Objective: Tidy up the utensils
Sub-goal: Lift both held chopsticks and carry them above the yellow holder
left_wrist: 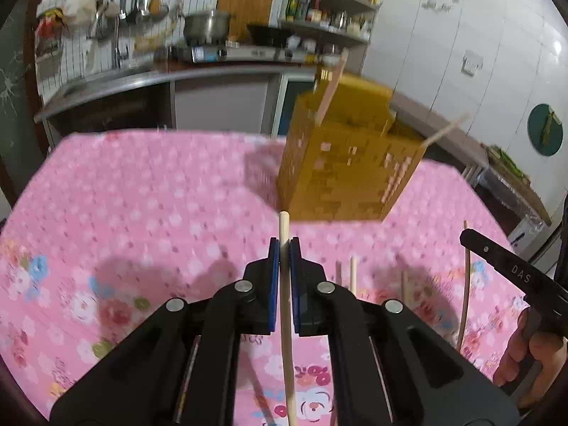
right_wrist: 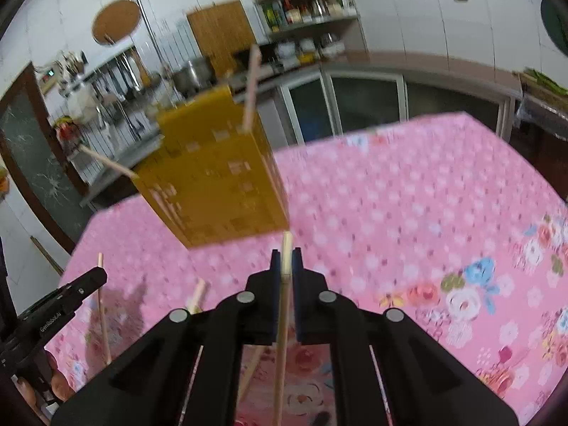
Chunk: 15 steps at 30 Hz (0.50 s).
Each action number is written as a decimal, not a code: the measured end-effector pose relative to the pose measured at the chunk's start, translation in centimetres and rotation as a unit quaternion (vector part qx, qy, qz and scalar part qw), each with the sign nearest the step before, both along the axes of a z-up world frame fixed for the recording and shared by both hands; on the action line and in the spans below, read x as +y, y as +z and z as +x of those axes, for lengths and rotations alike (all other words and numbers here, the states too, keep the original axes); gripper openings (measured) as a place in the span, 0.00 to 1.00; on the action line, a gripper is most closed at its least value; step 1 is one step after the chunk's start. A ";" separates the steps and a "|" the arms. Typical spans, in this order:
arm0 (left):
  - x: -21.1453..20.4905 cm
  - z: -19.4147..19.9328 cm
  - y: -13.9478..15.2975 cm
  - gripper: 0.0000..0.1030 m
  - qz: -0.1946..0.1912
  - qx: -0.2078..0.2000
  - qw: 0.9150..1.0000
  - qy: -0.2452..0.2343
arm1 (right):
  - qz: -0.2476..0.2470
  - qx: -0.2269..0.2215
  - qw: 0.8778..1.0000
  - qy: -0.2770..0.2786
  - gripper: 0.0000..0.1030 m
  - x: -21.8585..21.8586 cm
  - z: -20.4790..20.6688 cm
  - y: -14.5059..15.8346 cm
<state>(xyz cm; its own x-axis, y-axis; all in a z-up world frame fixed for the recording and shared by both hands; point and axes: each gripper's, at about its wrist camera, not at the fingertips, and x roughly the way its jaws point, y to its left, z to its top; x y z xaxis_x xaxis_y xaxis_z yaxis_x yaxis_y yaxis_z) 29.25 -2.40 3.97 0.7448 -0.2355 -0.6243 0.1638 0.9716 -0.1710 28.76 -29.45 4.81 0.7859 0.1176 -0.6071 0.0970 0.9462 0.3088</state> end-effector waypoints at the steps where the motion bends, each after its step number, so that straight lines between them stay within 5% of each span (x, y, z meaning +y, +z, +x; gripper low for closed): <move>1: 0.1 -0.2 0.5 0.04 0.000 -0.009 1.000 0.002 | -0.003 -0.014 1.000 0.000 0.06 0.0 -0.3 0.7; 15: -0.6 -2.2 5.5 0.04 0.025 -0.098 0.995 0.014 | -0.027 -0.120 0.992 0.008 0.06 0.1 -2.7 5.8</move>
